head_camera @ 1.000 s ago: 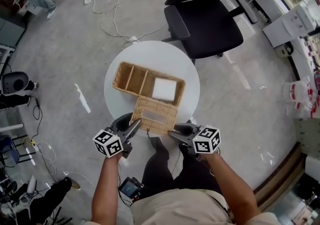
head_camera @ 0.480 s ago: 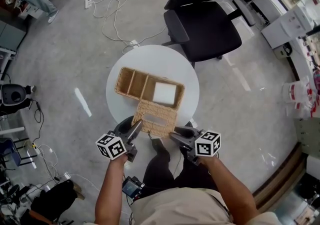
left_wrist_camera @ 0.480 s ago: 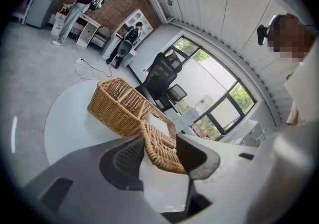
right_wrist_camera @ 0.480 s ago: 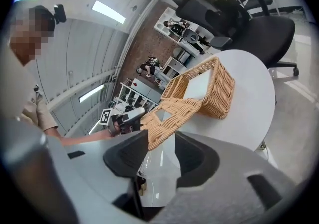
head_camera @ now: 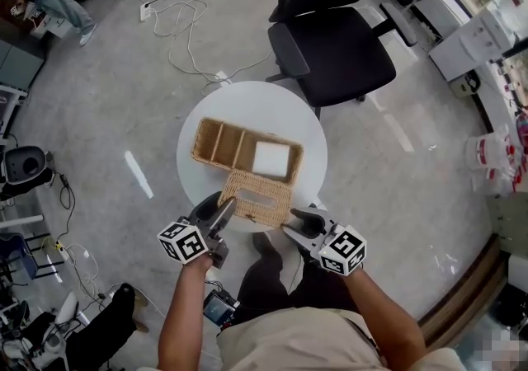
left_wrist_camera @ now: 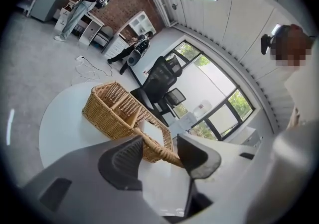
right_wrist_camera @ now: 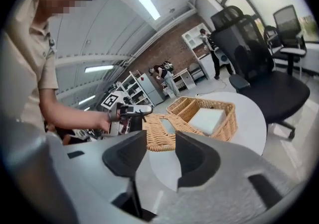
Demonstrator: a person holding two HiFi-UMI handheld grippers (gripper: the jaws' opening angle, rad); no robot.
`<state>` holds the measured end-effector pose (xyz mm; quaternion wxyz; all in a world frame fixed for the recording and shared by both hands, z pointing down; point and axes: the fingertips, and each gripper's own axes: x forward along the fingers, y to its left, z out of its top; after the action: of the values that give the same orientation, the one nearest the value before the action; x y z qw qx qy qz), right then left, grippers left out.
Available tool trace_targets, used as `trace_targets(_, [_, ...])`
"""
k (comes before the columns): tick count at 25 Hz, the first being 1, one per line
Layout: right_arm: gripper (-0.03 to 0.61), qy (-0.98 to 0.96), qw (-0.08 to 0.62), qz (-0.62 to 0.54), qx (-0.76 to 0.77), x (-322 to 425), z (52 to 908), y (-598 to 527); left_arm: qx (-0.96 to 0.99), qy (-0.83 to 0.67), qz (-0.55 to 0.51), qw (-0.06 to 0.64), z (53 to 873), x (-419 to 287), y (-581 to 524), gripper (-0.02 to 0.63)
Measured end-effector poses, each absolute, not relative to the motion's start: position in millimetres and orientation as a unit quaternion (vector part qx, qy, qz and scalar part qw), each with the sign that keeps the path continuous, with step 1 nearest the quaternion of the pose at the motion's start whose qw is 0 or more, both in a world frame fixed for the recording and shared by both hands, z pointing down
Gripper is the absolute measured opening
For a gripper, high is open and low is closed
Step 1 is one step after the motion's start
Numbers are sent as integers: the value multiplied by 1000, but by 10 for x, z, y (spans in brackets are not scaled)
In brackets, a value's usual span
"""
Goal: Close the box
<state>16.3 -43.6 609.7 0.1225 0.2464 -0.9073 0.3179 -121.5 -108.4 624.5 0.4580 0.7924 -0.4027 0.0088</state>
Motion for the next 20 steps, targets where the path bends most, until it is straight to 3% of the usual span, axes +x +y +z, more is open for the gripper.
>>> trace_targets(7, [164,-934,272,103,206,-16,6064,-221,789,-405,15,462,6199,-1225,-1124,197])
trace_targets(9, [116,-929,302,56,208,-25,6096,-230,787,-407,17,463,6190,-1225,-1141,198])
trace_targets(20, [62,-924,304,27,230,46,5893,-426,793,-427,30,434,5967,-1195,-1334,213])
